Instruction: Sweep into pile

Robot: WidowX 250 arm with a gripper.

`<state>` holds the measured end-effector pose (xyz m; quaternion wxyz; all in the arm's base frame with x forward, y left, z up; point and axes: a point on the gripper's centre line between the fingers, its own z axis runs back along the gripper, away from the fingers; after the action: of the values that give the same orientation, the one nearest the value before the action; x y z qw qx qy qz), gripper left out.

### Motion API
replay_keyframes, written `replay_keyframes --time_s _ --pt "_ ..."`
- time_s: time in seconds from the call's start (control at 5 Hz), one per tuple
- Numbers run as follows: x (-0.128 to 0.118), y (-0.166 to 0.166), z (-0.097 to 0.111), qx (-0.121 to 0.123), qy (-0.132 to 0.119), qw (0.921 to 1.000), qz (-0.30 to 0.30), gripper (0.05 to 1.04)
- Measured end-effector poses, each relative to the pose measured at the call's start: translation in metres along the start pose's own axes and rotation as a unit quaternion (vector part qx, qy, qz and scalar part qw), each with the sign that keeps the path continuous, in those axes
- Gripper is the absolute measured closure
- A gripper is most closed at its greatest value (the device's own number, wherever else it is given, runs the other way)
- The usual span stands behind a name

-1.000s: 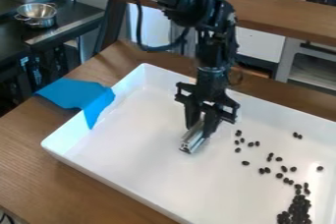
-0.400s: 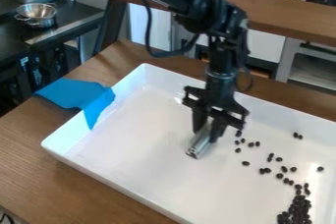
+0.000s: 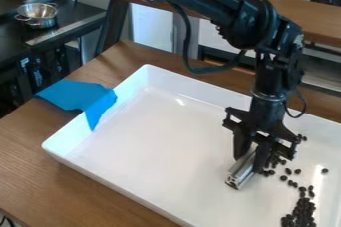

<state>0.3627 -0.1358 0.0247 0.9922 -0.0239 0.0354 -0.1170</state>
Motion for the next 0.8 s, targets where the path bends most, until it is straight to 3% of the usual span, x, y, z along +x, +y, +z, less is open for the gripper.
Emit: replay_keyframes --time_s 0.6,0.8 --pt "-0.006 -0.038 0.000 -0.006 0.004 0.9987 -0.051 0.712" --pt "-0.001 -0.036 0.013 -0.010 0.007 0.9979 -0.064 0.712"
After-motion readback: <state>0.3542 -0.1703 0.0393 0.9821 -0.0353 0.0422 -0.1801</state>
